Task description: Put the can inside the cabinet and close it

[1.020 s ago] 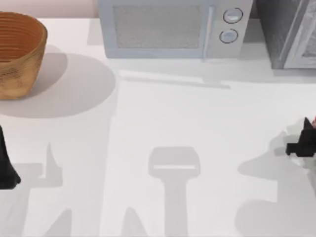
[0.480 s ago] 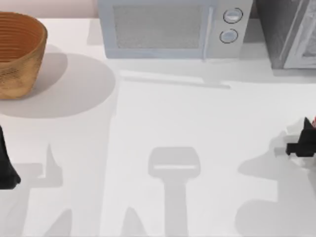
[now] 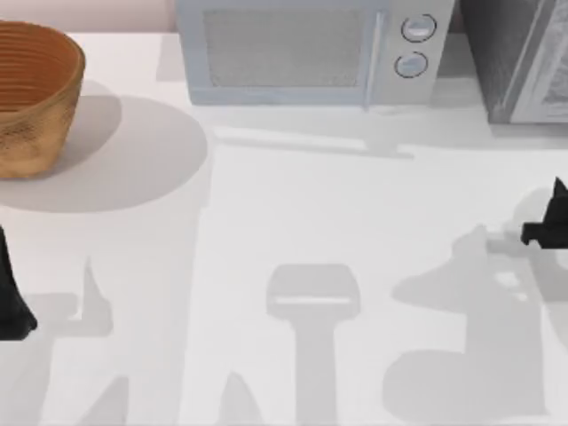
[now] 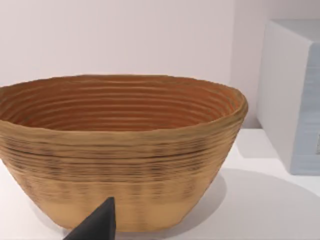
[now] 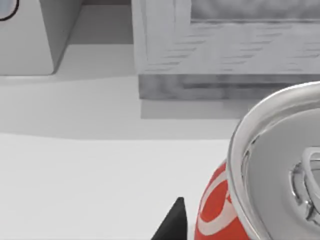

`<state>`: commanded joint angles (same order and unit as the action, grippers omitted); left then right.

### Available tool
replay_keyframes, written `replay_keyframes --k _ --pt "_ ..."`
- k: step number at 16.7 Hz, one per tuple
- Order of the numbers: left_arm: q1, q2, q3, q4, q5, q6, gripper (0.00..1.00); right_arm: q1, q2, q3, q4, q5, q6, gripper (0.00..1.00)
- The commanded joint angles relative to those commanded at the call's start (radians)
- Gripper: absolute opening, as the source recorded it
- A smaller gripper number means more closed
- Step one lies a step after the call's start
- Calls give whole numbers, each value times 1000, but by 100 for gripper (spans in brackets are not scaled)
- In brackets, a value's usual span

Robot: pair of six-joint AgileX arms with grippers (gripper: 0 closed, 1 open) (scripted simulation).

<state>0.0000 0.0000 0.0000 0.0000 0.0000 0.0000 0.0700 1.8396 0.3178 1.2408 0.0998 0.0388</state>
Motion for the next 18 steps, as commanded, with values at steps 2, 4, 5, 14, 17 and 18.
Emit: replay_keyframes --k 2,4,5,14,17,18 --pt "0 0 0 0 0 0 100 0 -128 27 -175 -1 0 0" --pt "0 0 0 0 0 0 100 1 -266 56 -368 -3 -1 0" --pt "0 0 0 0 0 0 100 1 -334 70 -458 -5 -1 0" --pt "0 0 0 0 0 0 100 5 -645 143 -804 -12 -3 0" --pt "0 0 0 0 0 0 100 4 -642 140 -802 -12 -1 0" --pt "0 0 0 0 0 0 100 4 -644 139 -803 -12 -1 0"
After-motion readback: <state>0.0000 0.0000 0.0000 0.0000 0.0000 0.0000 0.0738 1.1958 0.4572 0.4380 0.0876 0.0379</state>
